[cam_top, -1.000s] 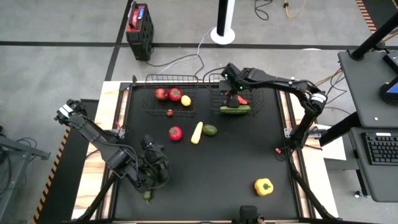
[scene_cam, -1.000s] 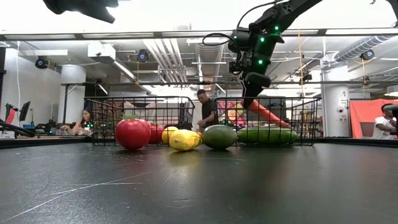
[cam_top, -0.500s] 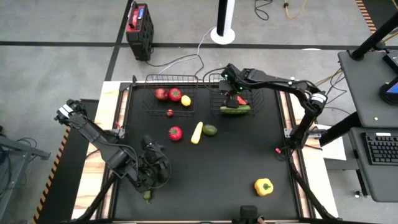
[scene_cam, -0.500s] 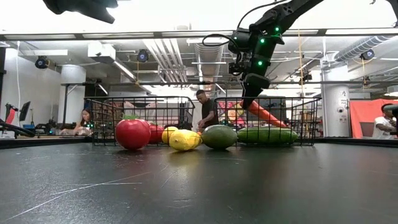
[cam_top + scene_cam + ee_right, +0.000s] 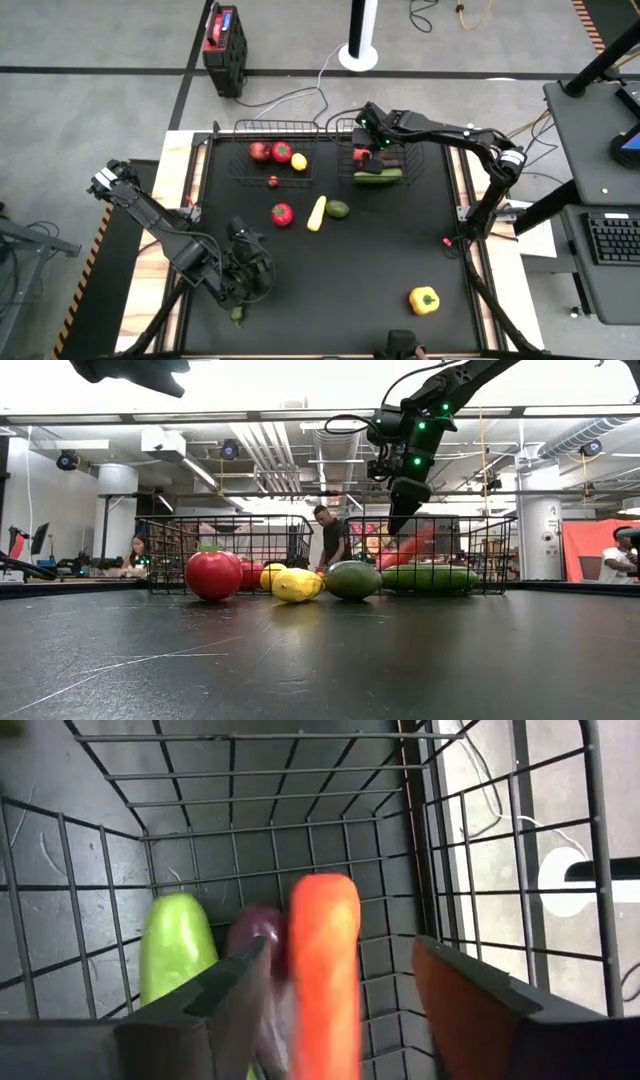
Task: Sort produce into baskets
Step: Put the corn into the right wire basket
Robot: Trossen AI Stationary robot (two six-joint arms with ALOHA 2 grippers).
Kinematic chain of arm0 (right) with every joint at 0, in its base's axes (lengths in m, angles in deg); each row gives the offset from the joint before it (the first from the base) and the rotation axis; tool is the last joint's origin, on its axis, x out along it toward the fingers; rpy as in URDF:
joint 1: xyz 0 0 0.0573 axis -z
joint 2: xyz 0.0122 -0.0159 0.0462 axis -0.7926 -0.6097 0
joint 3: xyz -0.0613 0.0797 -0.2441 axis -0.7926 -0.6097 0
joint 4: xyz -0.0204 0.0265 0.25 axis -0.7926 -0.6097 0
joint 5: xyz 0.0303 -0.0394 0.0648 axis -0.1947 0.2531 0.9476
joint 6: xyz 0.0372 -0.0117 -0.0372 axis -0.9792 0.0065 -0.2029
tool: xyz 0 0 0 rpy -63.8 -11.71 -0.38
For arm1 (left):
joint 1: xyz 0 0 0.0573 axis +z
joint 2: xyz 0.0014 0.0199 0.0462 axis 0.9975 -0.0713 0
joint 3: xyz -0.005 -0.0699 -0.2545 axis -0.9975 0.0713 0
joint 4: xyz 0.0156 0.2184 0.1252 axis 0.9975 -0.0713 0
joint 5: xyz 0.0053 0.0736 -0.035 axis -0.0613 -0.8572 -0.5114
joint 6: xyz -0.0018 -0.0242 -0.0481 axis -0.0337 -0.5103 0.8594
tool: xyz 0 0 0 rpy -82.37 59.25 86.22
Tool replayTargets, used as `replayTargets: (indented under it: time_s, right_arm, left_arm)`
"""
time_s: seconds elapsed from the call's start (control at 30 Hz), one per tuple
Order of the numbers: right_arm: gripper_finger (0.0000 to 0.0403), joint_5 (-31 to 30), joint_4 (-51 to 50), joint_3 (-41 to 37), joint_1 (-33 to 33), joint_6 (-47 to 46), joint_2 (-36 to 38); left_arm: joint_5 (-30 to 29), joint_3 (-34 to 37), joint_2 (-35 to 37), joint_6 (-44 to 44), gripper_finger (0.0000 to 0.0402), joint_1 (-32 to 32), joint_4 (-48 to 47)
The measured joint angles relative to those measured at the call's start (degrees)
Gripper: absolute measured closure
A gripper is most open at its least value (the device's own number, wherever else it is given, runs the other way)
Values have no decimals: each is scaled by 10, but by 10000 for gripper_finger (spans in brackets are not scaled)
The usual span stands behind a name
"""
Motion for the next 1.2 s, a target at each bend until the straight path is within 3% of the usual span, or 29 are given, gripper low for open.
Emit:
replayTargets:
  time_s: [0.33,0.7,0.87,1.2]
  right_arm:
    - [139,-5,-9,22,0,-60,4]
    - [165,27,-36,49,-38,-162,53]
    - [170,60,-58,48,-91,-216,81]
    - [173,61,-122,45,-249,-316,129]
  left_arm:
    - [0,0,0,-8,202,0,0]
    - [0,0,0,-8,202,0,-2]
    - [0,0,1,-8,202,5,-13]
    - [3,0,3,-39,202,18,-15]
